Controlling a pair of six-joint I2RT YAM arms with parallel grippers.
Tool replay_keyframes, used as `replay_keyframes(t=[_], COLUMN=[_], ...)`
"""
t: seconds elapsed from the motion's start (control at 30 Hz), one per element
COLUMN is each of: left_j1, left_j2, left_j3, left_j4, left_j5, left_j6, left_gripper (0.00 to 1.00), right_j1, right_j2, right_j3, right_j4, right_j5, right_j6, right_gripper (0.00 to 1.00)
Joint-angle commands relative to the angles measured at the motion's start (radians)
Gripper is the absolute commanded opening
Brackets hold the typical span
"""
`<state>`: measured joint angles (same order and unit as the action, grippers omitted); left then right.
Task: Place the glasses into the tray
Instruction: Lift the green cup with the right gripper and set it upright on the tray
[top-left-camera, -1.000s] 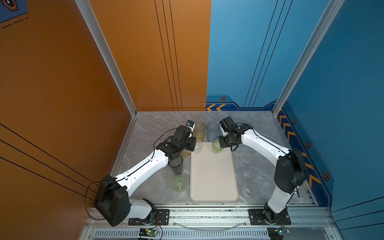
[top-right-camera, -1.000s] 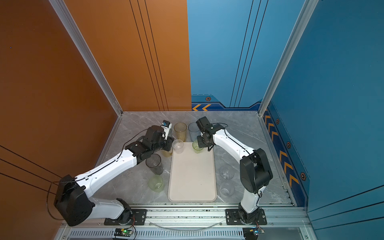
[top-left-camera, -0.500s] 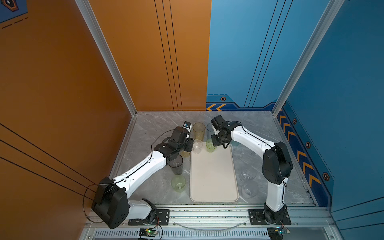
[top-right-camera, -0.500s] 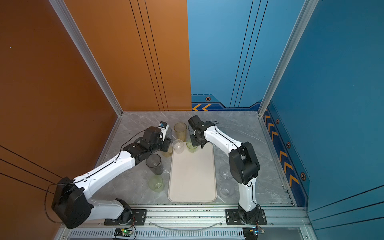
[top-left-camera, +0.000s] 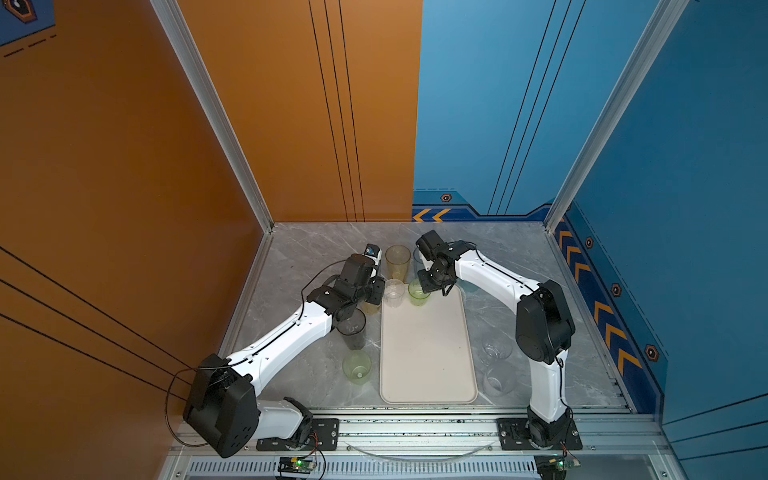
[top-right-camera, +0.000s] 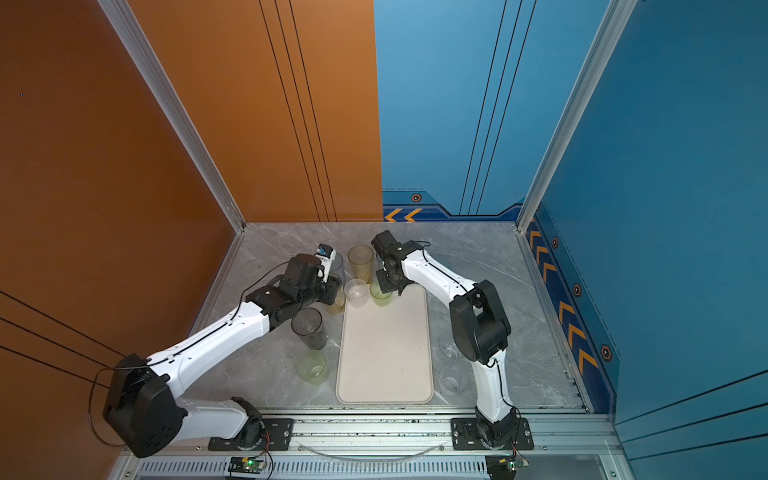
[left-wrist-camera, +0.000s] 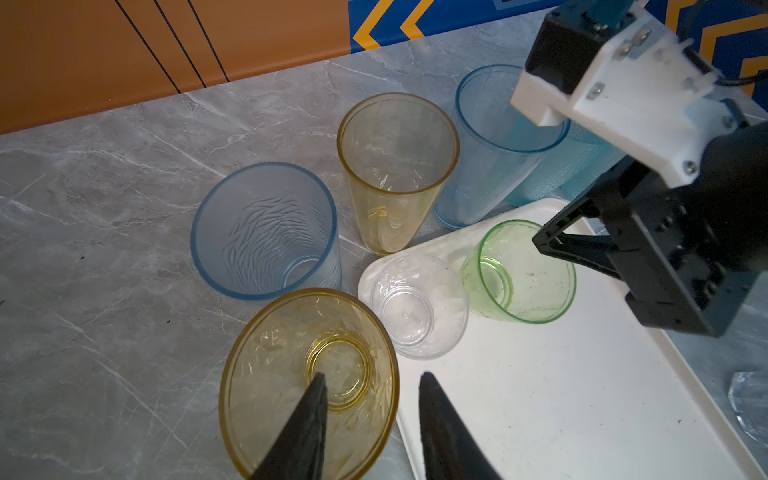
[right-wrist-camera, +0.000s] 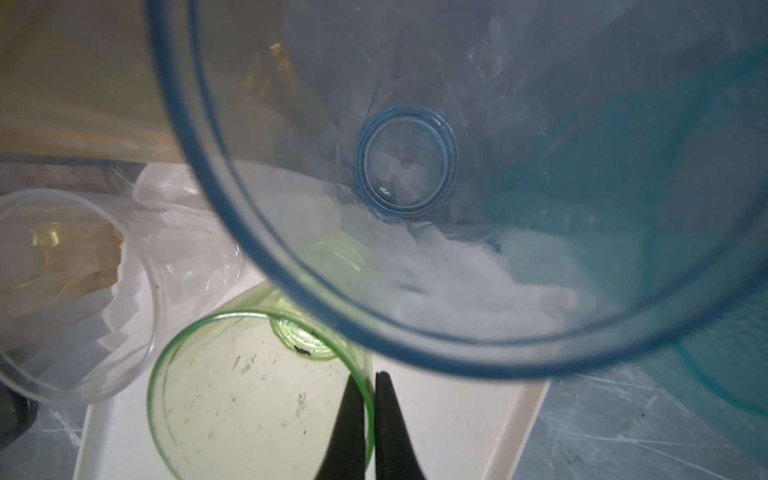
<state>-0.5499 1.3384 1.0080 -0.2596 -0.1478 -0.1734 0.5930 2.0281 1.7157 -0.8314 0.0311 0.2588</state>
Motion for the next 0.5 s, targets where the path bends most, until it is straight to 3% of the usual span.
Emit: replay_keyframes(t=[0.0, 0.47], left_j1=[0.009, 0.015], left_j2=[-0.025, -0.025], left_j3=[-0.017, -0.017], left_j4=[-0.009, -0.009], left_j5=[0.023, 0.027], left_j6=[0.006, 0.005], left_gripper=[0.38, 0.38], right_j1=[0.004, 0.004], right_j2=[0.022, 0.064], right_j3=[0.036, 0.072], right_j4=[-0.037, -0.043], right_j5=[0.02, 0.018], right_j6=[-0.015, -0.021], right_gripper=[0.02, 0.05])
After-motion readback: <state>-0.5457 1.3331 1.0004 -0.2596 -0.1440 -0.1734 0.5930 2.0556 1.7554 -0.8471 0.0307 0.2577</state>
